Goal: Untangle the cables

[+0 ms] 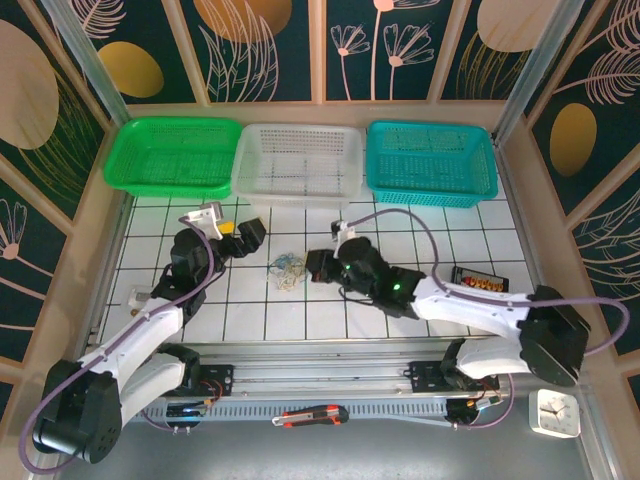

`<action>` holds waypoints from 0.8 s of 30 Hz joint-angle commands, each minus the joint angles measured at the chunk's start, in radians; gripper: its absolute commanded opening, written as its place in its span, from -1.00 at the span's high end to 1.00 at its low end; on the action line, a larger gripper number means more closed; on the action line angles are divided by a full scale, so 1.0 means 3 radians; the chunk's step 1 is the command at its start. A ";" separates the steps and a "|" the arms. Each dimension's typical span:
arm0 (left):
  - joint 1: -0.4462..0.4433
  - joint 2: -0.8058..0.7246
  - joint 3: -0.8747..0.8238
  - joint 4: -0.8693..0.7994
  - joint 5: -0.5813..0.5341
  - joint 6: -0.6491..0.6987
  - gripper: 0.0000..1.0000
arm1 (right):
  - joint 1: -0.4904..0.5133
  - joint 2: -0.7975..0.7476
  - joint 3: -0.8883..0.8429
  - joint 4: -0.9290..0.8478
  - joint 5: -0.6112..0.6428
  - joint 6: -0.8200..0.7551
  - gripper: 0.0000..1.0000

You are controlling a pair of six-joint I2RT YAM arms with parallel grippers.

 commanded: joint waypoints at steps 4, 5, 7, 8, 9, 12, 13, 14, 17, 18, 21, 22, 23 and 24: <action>-0.0014 -0.0123 -0.0041 0.0424 0.0347 0.0243 -0.98 | -0.0313 -0.0264 0.0307 -0.0495 -0.0192 -0.0528 1.00; -0.0019 -0.0115 -0.0035 0.0458 0.0406 0.0236 -0.98 | -0.0337 -0.0282 0.0368 -0.0541 -0.0207 -0.0576 1.00; -0.0041 -0.0092 -0.0024 0.0523 0.0498 0.0213 -0.98 | -0.0377 -0.0301 0.0483 -0.0615 -0.0244 -0.0662 1.00; -0.0059 -0.0081 -0.0023 0.0547 0.0527 0.0218 -0.98 | -0.0392 -0.0307 0.0529 -0.0650 -0.0255 -0.0697 1.00; -0.0095 -0.0068 -0.0021 0.0568 0.0539 0.0234 -0.98 | -0.0406 -0.0313 0.0584 -0.0680 -0.0260 -0.0727 1.00; -0.0250 -0.0041 0.0002 0.0595 0.0548 0.0345 -0.98 | -0.0452 -0.0326 0.0705 -0.0746 -0.0263 -0.0801 1.00; -0.0316 -0.0030 0.0008 0.0605 0.0537 0.0386 -0.98 | -0.0469 -0.0331 0.0745 -0.0763 -0.0264 -0.0819 1.00; -0.0378 -0.0018 0.0009 0.0621 0.0523 0.0427 -0.98 | -0.0485 -0.0334 0.0779 -0.0780 -0.0265 -0.0834 1.00; -0.0583 0.0043 0.0014 0.0675 0.0436 0.0551 -0.98 | -0.0529 -0.0322 0.0886 -0.0818 -0.0380 -0.0881 1.00; -0.0643 0.0073 0.0015 0.0718 0.0408 0.0592 -0.98 | -0.0547 -0.0324 0.0919 -0.0832 -0.0395 -0.0895 1.00; -0.0821 0.0195 0.0039 0.0813 0.0321 0.0712 -0.98 | -0.0577 -0.0305 0.0999 -0.0857 -0.0438 -0.0917 1.00; -0.0875 0.0254 0.0059 0.0843 0.0303 0.0760 -0.98 | -0.0583 -0.0301 0.1021 -0.0864 -0.0454 -0.0925 1.00; -0.0920 0.0311 0.0077 0.0866 0.0272 0.0798 -0.98 | -0.0590 -0.0300 0.1037 -0.0865 -0.0465 -0.0925 1.00; -0.0961 0.0375 0.0090 0.0904 0.0253 0.0846 -0.98 | -0.0590 -0.0301 0.1056 -0.0866 -0.0477 -0.0933 1.00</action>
